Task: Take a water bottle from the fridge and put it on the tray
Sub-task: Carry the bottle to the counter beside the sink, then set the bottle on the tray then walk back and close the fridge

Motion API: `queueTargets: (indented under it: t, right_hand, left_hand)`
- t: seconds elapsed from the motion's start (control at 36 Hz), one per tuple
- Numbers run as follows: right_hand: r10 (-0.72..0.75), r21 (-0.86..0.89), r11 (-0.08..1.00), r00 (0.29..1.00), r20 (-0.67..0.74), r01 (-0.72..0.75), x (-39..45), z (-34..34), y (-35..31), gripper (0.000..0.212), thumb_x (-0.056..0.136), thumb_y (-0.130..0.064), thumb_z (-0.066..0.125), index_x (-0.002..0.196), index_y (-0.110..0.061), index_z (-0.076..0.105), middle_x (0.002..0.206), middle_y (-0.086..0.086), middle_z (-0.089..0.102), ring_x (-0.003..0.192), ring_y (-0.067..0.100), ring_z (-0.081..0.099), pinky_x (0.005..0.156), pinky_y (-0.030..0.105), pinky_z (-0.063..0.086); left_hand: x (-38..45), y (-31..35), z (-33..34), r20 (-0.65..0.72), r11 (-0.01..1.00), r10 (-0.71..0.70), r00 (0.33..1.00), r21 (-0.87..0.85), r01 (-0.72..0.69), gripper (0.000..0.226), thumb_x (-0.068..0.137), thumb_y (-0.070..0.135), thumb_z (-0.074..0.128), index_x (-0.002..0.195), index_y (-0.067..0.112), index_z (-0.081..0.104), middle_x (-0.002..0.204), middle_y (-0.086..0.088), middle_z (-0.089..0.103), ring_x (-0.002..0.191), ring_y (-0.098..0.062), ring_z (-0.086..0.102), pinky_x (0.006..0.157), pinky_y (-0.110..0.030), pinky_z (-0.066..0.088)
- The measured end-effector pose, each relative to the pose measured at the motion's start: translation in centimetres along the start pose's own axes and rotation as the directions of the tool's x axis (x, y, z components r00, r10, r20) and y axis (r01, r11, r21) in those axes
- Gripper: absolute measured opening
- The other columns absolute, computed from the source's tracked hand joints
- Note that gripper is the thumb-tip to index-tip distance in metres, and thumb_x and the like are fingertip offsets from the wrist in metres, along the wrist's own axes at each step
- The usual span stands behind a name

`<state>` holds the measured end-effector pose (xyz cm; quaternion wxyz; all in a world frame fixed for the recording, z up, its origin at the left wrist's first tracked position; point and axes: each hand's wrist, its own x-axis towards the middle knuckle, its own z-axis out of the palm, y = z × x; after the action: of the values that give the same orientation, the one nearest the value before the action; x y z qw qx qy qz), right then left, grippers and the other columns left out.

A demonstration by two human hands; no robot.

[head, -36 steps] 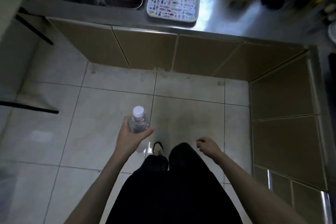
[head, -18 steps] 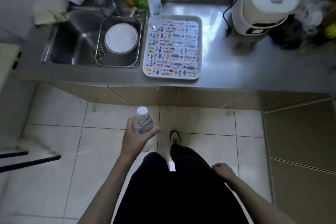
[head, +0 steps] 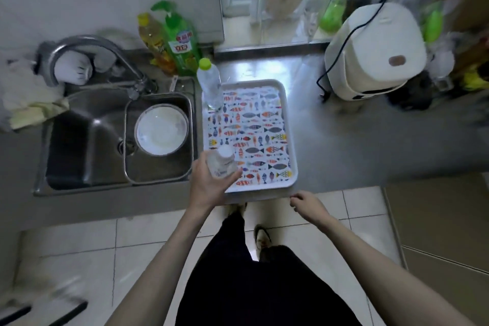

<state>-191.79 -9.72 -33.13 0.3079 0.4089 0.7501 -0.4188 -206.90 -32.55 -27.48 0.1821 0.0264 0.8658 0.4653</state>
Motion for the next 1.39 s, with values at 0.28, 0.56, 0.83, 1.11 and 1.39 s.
queueTargets:
  t: [0.28, 0.56, 0.83, 1.11, 1.39]
  right_hand:
    - [0.263, -0.099, 0.962, 0.962, 0.075, -0.255, -0.1, 2.1, 2.3, 0.021, 0.086, -0.015, 0.047, 0.070, -0.006, 0.057, 0.070, 0.014, 0.061, 0.070, 0.022, 0.052, 0.062, 0.031, 0.035]
    - [0.258, 0.020, 0.966, 0.966, 0.037, -0.258, 1.4, 1.0, 1.6, 0.025, 0.088, -0.020, 0.048, 0.077, -0.002, 0.061, 0.074, 0.015, 0.061, 0.073, 0.030, 0.058, 0.070, 0.033, 0.040]
    - [0.211, 0.037, 0.976, 0.975, 0.062, -0.214, 2.3, 0.3, 1.1, 0.015, 0.093, -0.024, 0.049, 0.083, -0.025, 0.061, 0.095, -0.003, 0.067, 0.090, 0.020, 0.060, 0.082, 0.032, 0.046]
    - [0.242, 0.047, 0.969, 0.969, 0.048, -0.244, 2.2, 0.7, 4.0, 0.023, 0.089, -0.018, 0.049, 0.089, -0.001, 0.064, 0.081, 0.006, 0.064, 0.078, 0.023, 0.057, 0.071, 0.031, 0.040]
    - [0.283, 0.080, 0.954, 0.956, 0.075, -0.289, 0.8, 1.3, 5.0, 0.018, 0.092, -0.021, 0.050, 0.097, -0.021, 0.068, 0.105, -0.001, 0.070, 0.099, 0.023, 0.065, 0.085, 0.030, 0.048]
  left_hand:
    - [15.3, 6.9, 2.1, 0.072, 0.951, 0.264, 0.962, 0.148, -0.272, 0.075, 0.068, 0.054, 0.087, 0.125, 0.031, 0.045, 0.114, 0.010, 0.060, 0.098, -0.011, 0.056, 0.074, -0.028, 0.046]
    - [22.0, 10.8, 5.7, 0.080, 0.904, 0.319, 0.944, 0.274, -0.328, 0.066, 0.072, 0.040, 0.088, 0.122, 0.010, 0.057, 0.112, -0.008, 0.066, 0.097, -0.025, 0.065, 0.083, -0.042, 0.059]
    - [23.9, 11.9, 7.2, -0.052, 0.950, 0.109, 0.993, 0.298, -0.088, 0.061, 0.076, 0.019, 0.081, 0.129, 0.009, 0.051, 0.122, -0.009, 0.059, 0.101, -0.029, 0.064, 0.086, -0.040, 0.057]
    - [22.8, 11.0, 7.2, -0.089, 0.958, 0.061, 0.994, 0.285, -0.033, 0.069, 0.080, 0.023, 0.076, 0.140, 0.012, 0.044, 0.129, -0.008, 0.060, 0.102, -0.026, 0.063, 0.073, -0.031, 0.046]
    - [22.5, 12.7, 6.1, -0.112, 0.916, 0.245, 0.963, 0.354, -0.191, 0.067, 0.086, 0.012, 0.068, 0.148, 0.016, 0.044, 0.145, -0.004, 0.055, 0.121, -0.025, 0.062, 0.090, -0.038, 0.058]
